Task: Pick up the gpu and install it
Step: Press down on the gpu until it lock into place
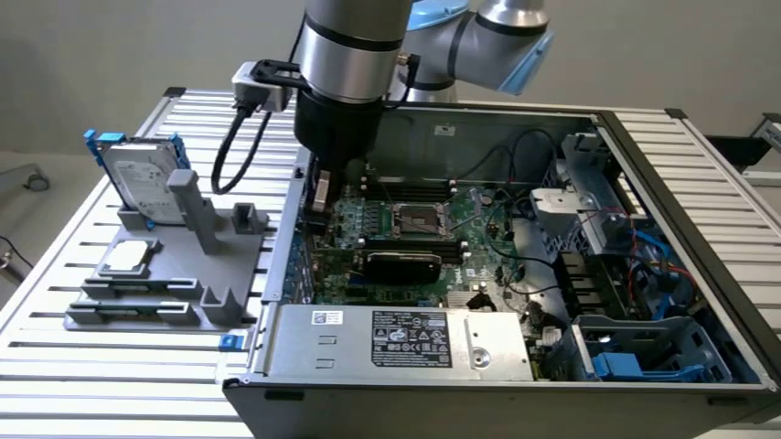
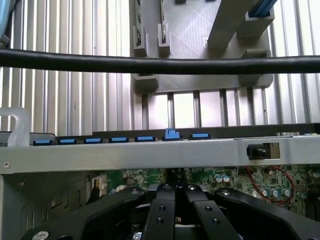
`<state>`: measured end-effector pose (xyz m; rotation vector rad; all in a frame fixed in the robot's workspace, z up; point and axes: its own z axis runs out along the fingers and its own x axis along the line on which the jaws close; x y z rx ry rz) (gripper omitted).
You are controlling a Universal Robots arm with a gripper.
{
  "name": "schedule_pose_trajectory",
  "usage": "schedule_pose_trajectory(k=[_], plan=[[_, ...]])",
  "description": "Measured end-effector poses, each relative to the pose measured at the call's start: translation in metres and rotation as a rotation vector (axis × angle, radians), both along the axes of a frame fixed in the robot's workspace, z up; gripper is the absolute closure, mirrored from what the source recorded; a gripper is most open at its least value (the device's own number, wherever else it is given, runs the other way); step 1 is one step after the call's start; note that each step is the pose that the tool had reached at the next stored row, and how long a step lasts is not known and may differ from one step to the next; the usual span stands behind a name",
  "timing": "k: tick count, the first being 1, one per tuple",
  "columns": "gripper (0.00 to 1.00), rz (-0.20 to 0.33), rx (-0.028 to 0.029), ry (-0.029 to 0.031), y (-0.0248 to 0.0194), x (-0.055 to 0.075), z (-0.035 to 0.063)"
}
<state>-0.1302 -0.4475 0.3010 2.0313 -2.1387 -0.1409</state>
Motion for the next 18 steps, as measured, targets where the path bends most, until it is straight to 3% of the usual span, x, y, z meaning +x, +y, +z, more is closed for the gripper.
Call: schedule_pose_trajectory(k=[6,8,11,18], plan=[[0.89,0.000,0.0004,-0.0004,0.0000,0.012,0.0011],[0.89,0.001,0.0021,-0.0062,-0.0001,0.015,0.0012],[0.89,0.003,0.0034,-0.0261,0.0000,0.019,0.0011],[0.89,0.008,0.0083,-0.0820,0.0000,0.027,0.0011]])
